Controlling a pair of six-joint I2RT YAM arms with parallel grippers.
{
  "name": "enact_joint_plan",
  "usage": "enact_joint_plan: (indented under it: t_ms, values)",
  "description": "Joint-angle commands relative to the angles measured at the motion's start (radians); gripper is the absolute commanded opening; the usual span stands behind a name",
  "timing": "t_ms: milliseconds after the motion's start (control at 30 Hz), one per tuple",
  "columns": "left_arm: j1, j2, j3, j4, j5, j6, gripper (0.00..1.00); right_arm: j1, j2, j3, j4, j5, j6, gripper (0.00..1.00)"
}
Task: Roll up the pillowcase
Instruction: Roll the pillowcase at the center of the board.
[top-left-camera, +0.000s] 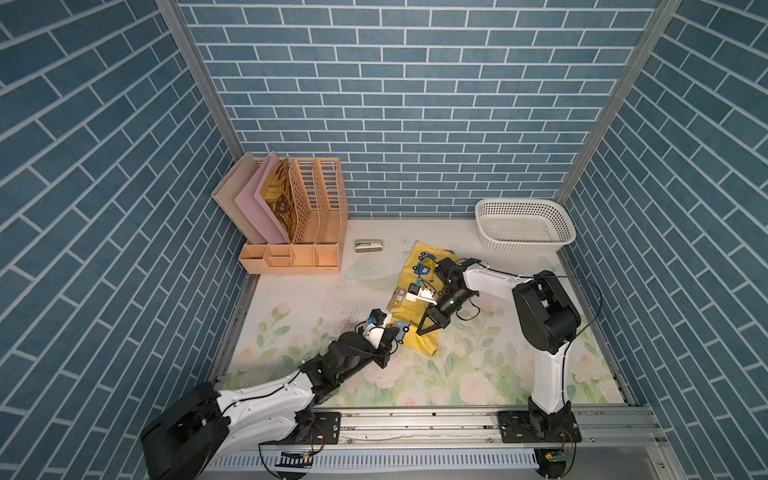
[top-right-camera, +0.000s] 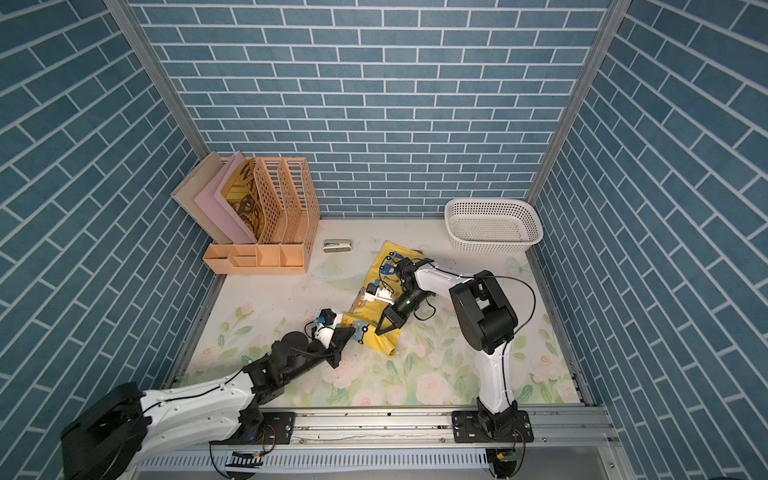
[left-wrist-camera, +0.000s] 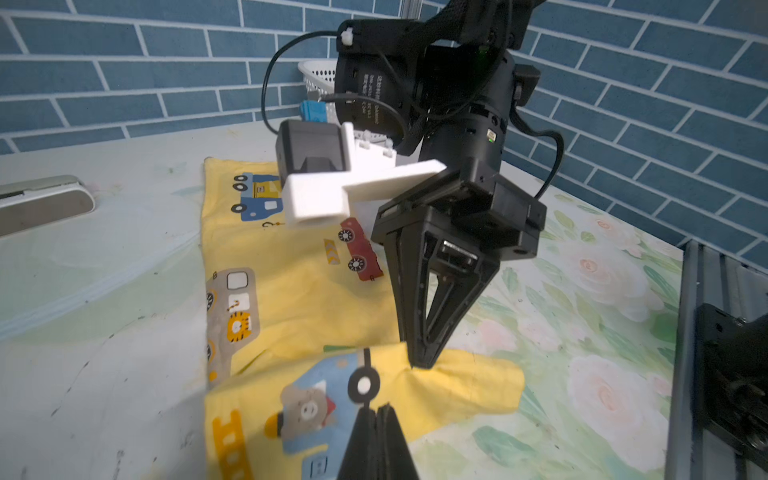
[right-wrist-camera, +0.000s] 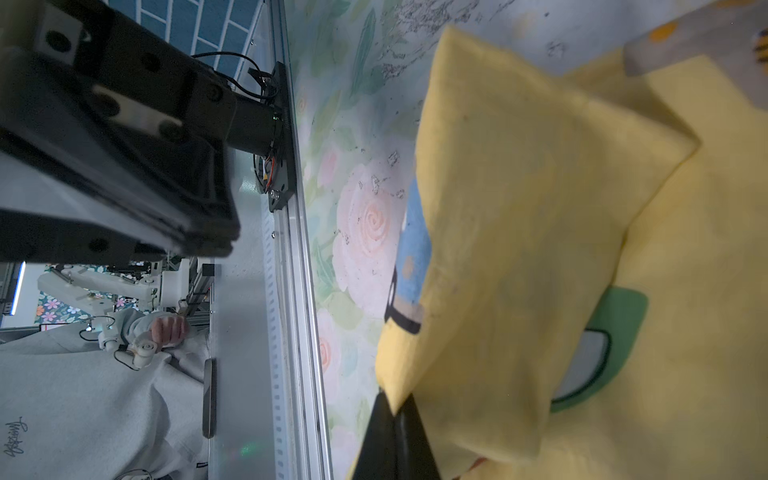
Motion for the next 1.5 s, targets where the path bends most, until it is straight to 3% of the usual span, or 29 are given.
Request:
enact_joint_plan:
  t_ms: [0,133,400,767,1033,1133,1167,1233,1333,1467]
  values:
    - [0.022,0.120,0.030,0.147,0.019,0.026,0.03,0.003,0.010,0.022,-0.030,0.029,-0.033,0.00]
    - [0.059,0.264,0.092,0.168,0.018,0.043,0.01,0.003,0.014,0.030,-0.010,0.056,-0.010,0.00]
    - [0.110,0.418,0.168,0.134,0.036,0.054,0.00,0.005,0.009,0.012,0.010,0.095,0.017,0.03]
    - [0.138,0.518,0.221,0.086,0.020,0.033,0.00,0.016,-0.034,-0.034,0.065,0.152,0.034,0.08]
    - [0.146,0.580,0.232,0.043,0.005,0.014,0.00,0.041,-0.192,-0.101,0.249,0.308,0.123,0.51]
    - [0.152,0.570,0.220,0.045,-0.006,0.015,0.00,0.096,-0.306,-0.163,0.370,0.505,0.169,0.56]
    - [0.153,0.568,0.219,0.046,-0.002,0.015,0.00,0.130,-0.348,-0.194,0.419,0.612,0.181,0.57]
    - [0.154,0.572,0.218,0.052,0.006,0.015,0.00,0.250,-0.450,-0.298,0.575,0.950,0.207,0.62]
    - [0.155,0.576,0.219,0.056,0.007,0.013,0.00,0.423,-0.562,-0.474,0.775,1.263,0.165,0.66]
    - [0.158,0.572,0.219,0.054,0.010,0.020,0.00,0.523,-0.597,-0.596,0.839,1.329,0.172,0.66]
